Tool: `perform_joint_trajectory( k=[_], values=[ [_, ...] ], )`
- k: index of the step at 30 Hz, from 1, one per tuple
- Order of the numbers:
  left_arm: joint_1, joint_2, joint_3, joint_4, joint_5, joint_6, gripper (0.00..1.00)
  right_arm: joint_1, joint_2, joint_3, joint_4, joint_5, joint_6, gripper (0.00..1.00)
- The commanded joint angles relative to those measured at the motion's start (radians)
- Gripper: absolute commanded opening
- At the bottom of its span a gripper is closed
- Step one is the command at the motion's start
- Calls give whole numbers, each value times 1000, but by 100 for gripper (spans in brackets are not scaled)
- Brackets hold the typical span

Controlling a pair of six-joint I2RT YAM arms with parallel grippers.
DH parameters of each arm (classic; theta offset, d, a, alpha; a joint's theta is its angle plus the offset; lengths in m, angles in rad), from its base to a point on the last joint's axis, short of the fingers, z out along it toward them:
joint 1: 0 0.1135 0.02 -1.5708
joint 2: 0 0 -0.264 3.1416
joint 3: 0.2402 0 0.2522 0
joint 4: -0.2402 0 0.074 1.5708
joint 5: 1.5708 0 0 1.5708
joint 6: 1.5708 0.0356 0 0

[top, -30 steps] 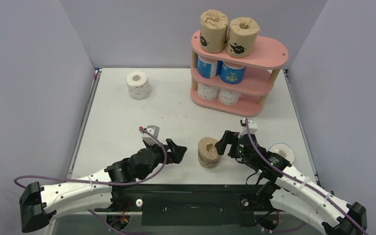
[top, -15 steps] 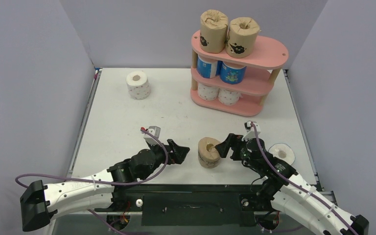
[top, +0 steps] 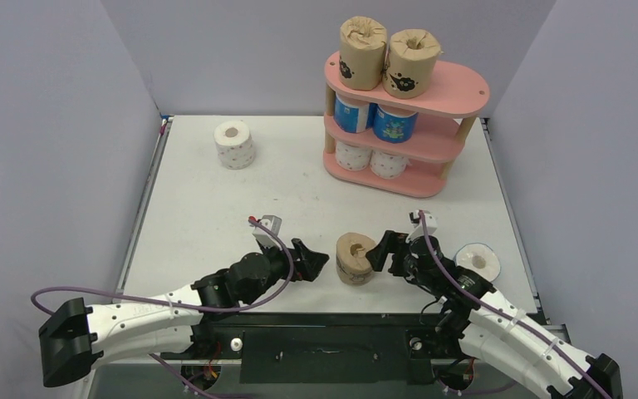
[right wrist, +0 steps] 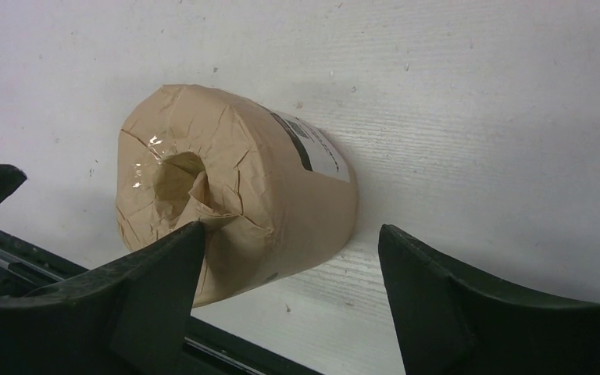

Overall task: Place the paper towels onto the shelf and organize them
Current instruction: Pick up the paper towel from the center of the board.

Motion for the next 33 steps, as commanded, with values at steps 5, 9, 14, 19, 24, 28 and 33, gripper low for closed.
perform_joint_trajectory(
  k=[5,9,14,19,24,28,33],
  values=[
    [0,59,13,128,46,-15,97,-18,59,7,64,62,16,75],
    [0,93,17,137,65,-27,97,-24,93,1,68,71,15,73],
    [0,123,19,151,83,-38,97,-24,120,-3,64,75,11,72],
    [0,128,17,154,87,-41,97,-24,119,3,30,90,3,73],
    [0,116,11,153,85,-41,97,-24,76,32,-13,95,-3,78],
    [0,106,8,150,83,-42,97,-24,24,78,-68,103,-12,81],
    [0,97,4,148,80,-41,97,-24,-1,126,-123,126,-26,83]
  ],
)
